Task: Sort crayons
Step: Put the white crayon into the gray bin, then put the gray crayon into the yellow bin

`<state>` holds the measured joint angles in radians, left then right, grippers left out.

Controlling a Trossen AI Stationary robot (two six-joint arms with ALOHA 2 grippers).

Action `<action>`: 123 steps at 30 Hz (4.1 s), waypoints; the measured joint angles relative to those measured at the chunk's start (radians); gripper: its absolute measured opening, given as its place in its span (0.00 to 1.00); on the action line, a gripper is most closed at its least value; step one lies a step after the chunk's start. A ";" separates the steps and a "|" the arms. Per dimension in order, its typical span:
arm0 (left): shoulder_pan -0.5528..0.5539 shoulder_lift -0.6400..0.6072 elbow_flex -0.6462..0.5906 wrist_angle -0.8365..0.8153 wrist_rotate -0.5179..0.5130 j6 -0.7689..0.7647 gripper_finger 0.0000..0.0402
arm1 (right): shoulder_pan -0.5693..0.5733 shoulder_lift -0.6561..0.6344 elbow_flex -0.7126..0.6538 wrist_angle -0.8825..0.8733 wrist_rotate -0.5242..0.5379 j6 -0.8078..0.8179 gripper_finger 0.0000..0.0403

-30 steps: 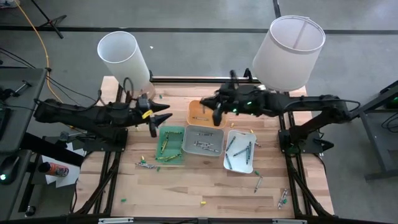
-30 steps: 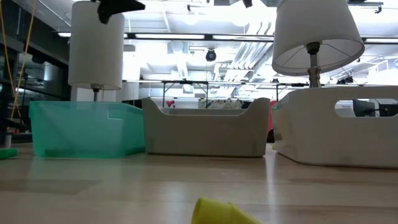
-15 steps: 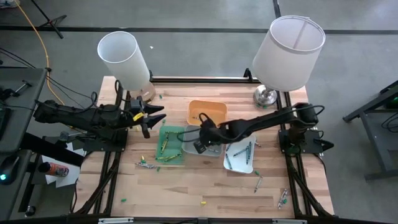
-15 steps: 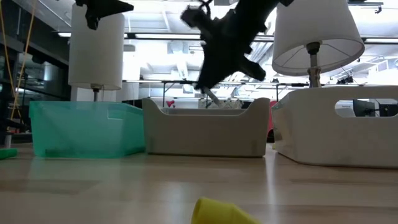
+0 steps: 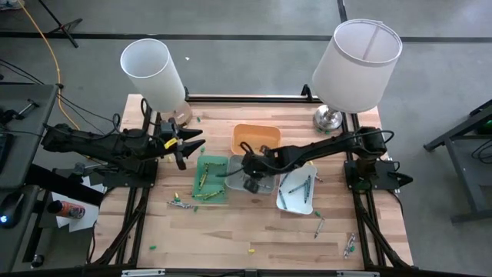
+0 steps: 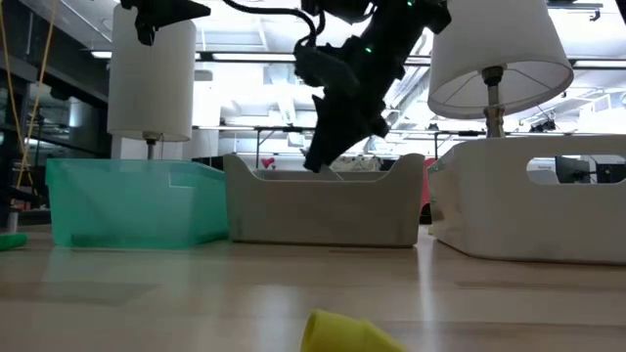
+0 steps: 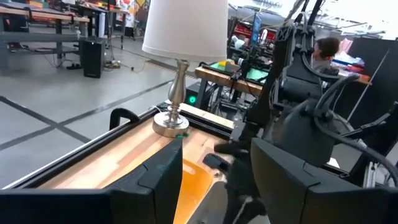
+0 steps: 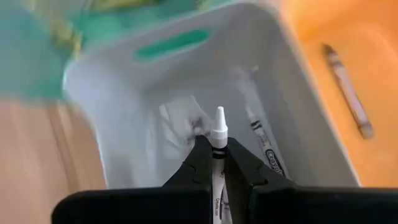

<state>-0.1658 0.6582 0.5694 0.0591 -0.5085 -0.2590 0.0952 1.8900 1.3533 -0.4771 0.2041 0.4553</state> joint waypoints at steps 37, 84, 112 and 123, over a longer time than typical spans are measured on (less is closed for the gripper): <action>0.000 0.000 0.001 0.014 -0.057 0.027 0.44 | -0.027 -0.039 0.163 -0.244 -0.119 -0.512 0.49; 0.000 0.000 0.001 0.014 -0.056 -0.002 0.44 | 0.726 -0.358 -0.288 -0.499 -0.239 1.875 0.52; 0.000 0.000 0.001 0.015 -0.056 -0.001 0.44 | 0.697 -0.066 -0.286 -0.434 -0.328 1.900 0.46; 0.000 0.000 0.001 0.016 -0.056 -0.002 0.44 | 0.696 -0.030 -0.285 -0.412 -0.361 1.848 0.03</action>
<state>-0.1659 0.6581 0.5701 0.0753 -0.5648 -0.2607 0.7910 1.8603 1.0683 -0.8890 -0.1569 2.3032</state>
